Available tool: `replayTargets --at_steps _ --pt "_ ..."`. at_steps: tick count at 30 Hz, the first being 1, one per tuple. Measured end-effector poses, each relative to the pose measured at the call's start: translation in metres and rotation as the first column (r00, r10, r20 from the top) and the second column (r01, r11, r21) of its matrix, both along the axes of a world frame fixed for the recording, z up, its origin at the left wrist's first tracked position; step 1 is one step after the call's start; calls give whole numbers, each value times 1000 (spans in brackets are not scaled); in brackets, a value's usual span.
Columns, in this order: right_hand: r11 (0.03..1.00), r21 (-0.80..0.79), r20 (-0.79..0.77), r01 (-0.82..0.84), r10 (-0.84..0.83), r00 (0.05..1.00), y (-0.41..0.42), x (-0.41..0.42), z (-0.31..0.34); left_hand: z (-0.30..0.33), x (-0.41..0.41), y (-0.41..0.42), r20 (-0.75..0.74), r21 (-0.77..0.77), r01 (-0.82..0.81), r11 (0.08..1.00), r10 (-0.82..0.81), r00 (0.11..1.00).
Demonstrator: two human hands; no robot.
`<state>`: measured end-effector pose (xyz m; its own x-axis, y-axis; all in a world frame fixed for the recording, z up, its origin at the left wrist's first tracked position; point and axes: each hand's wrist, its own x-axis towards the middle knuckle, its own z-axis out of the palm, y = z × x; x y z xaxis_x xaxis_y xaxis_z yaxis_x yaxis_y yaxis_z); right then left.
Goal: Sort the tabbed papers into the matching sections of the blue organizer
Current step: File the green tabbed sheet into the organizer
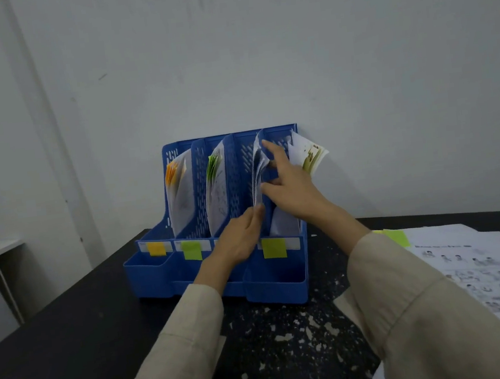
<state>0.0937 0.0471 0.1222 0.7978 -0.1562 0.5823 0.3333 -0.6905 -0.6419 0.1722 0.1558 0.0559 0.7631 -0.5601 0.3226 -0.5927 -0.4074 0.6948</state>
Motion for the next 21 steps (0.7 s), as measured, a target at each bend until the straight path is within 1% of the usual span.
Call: replayTargets --at_steps 4,8,11,13,15,16,17,18,19,20,21 --pt "1000 7 5 -25 25 1000 3 -2 -3 2 -5 -1 66 92 -63 994 57 996" --pt "1000 -4 2 -27 27 1000 0 -6 -7 1 3 0 58 174 -54 983 44 997" --pt "999 -27 -35 -33 32 999 -6 -13 -11 3 8 2 34 252 -18 968 10 999" --pt "998 -57 -41 -25 22 999 -12 -22 -15 2 9 4 21 254 -7 967 1 1000" --pt "994 -113 -28 5 -8 1000 -20 -36 -18 -2 9 6 29 178 -18 984 13 999" --pt "990 -139 -25 24 -28 999 -26 -46 -20 -5 5 6 35 112 -27 993 24 999" --pt "986 -164 -23 40 -45 999 -32 -55 -23 -8 1 7 38 21 -48 999 47 998" --pt "980 -190 -25 58 -64 998 -39 -64 -26 -11 -6 7 52 -103 -60 993 66 996" --pt "971 -222 -37 83 -94 995 -49 -76 -30 -14 -16 2 84 -242 -67 968 90 992" --pt "965 -243 -53 99 -115 992 -55 -85 -32 -14 -25 2 150 -360 -77 930 139 979" --pt "959 -253 -73 125 -148 986 -63 -94 -36 -14 -35 -1 239 -438 -62 897 183 953"
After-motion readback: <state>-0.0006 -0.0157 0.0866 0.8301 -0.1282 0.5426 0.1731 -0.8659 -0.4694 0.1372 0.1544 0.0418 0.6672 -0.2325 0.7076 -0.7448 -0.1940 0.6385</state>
